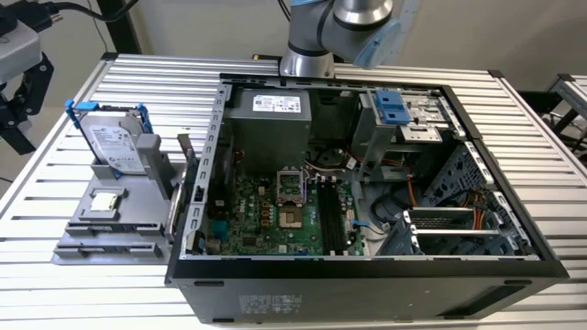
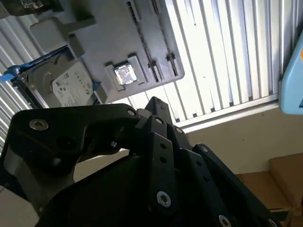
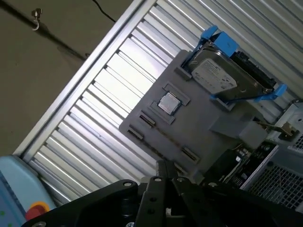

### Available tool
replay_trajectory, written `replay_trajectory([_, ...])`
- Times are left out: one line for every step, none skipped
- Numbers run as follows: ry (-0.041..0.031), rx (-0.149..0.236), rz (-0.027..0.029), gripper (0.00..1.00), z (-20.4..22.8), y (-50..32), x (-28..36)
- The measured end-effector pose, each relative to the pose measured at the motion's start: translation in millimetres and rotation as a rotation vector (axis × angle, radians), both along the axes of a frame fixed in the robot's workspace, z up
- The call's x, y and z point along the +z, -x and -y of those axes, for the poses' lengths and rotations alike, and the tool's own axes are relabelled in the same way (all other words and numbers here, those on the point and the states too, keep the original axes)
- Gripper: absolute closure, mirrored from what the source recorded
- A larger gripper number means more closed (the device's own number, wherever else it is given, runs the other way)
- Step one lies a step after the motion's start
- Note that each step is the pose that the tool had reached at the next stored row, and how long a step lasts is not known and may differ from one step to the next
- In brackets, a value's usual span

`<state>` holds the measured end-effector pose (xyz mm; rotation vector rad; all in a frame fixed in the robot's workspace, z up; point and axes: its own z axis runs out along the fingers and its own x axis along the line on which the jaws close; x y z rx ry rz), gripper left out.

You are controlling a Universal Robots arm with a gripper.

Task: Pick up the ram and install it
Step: 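Pick up the ram and move it above insertion slot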

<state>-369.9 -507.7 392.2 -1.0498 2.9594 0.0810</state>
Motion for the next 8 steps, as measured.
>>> replay_trajectory([0.0011, 0.019, 0.0001, 1.00, 0.1, 0.0, 0.0])
replay_trajectory([0.0021, 0.037, 0.0004, 1.00, 0.1, 0.0, 0.0])
replay_trajectory([0.0030, 0.055, 0.0007, 1.00, 0.1, 0.0, 0.0])
replay_trajectory([0.0041, 0.073, 0.0010, 1.00, 0.1, 0.0, 0.0])
replay_trajectory([0.0052, 0.092, 0.0014, 1.00, 0.0, 0.0, 0.0])
replay_trajectory([0.0063, 0.109, 0.0018, 1.00, 0.1, 0.0, 0.0])
replay_trajectory([0.0076, 0.127, 0.0023, 1.00, 0.0, 0.0, 0.1])
replay_trajectory([0.0090, 0.146, 0.0030, 1.00, 0.0, 0.0, 0.1])
